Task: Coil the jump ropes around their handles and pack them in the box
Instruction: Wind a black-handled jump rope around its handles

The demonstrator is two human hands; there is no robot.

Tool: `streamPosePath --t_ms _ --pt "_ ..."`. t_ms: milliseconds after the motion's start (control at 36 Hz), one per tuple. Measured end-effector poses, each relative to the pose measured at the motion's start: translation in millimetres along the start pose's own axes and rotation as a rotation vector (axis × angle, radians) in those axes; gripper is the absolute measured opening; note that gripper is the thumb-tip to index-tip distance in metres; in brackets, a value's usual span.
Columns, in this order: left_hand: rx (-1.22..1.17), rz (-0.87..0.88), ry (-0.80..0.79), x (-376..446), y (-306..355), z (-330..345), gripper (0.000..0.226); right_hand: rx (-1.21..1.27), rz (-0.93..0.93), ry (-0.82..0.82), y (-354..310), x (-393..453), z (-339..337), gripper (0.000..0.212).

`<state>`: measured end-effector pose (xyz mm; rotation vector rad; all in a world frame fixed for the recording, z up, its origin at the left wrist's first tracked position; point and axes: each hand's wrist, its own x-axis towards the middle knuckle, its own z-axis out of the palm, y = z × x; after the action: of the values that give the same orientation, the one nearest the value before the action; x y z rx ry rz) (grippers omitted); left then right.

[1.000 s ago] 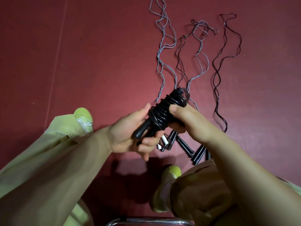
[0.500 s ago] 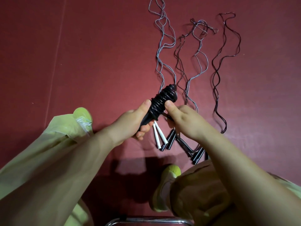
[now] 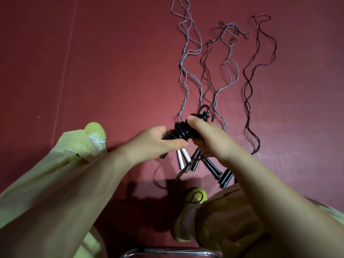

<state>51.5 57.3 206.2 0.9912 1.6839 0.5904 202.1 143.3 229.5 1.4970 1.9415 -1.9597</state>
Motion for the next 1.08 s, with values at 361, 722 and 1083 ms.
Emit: streamPosePath --t_ms 361,722,1083 --pt "-1.094 -0.04 -1.261 -9 -7 5 0.086 0.313 -0.323 -0.19 -2 -10 3 0.053" --pt "-0.778 -0.191 -0.708 -9 3 1 0.074 -0.102 -0.237 -0.04 -7 -6 -5 0.049" --pt "-0.188 -0.174 -0.298 -6 0 5 0.065 -0.621 -0.017 0.013 10 -3 -5 0.084"
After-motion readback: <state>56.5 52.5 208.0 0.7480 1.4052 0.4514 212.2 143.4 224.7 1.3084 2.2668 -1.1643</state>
